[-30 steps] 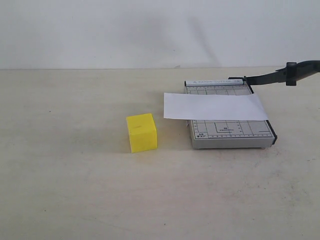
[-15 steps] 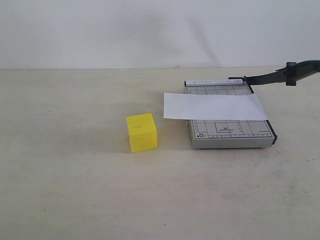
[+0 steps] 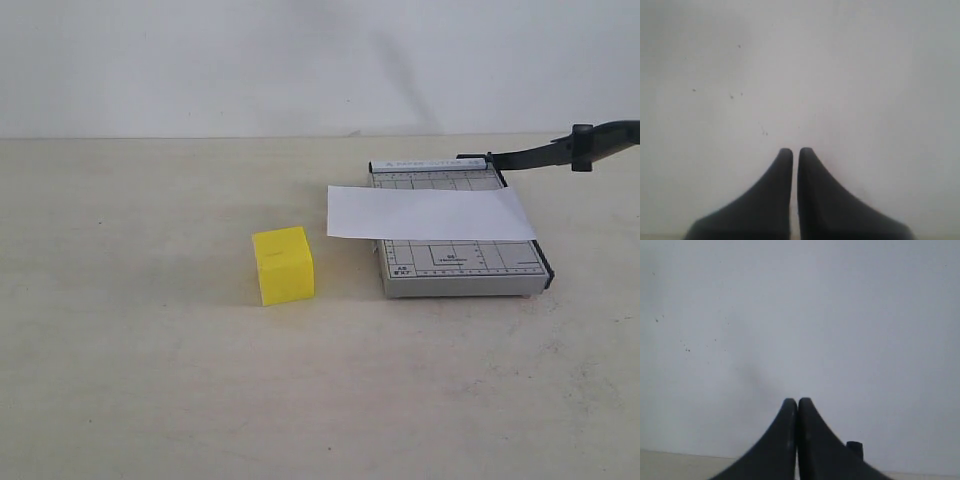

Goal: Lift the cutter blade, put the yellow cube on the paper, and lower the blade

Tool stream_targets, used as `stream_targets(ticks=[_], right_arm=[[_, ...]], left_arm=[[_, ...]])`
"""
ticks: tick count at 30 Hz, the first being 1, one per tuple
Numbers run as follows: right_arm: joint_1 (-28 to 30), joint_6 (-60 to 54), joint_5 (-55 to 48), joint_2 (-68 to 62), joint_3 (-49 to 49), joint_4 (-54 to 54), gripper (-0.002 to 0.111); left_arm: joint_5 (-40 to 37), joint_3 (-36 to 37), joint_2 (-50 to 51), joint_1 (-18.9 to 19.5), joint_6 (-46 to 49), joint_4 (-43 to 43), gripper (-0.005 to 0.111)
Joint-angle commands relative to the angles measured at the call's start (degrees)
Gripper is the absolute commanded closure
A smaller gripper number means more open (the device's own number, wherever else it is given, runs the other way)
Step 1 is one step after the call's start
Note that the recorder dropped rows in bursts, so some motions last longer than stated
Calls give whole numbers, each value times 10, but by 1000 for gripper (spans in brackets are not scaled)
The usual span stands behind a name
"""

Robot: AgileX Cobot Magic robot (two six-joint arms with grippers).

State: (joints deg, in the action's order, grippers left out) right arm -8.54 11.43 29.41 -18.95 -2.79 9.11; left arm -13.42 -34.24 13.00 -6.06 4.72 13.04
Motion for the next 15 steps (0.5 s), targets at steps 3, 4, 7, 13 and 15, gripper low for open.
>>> stream_targets(ticks=[3,4,7,13,15], right_arm=[[0,97,-396,126,-55,11,109],[0,98,-386,130,-55,11,109],[0,95,-448,130,-55,11,109],[0,91,-471,130,-55,34,109],[0,91,-459,130,-55,34,109]], left_arm=[[-184,-158,227,2,193,85,102],[-212,-179,280,2,280,164,102],[-323,-217,411,1,437,369,102],[-157,-230,640,-170,463,395,102],[-20,-230,693,-250,434,399,102]])
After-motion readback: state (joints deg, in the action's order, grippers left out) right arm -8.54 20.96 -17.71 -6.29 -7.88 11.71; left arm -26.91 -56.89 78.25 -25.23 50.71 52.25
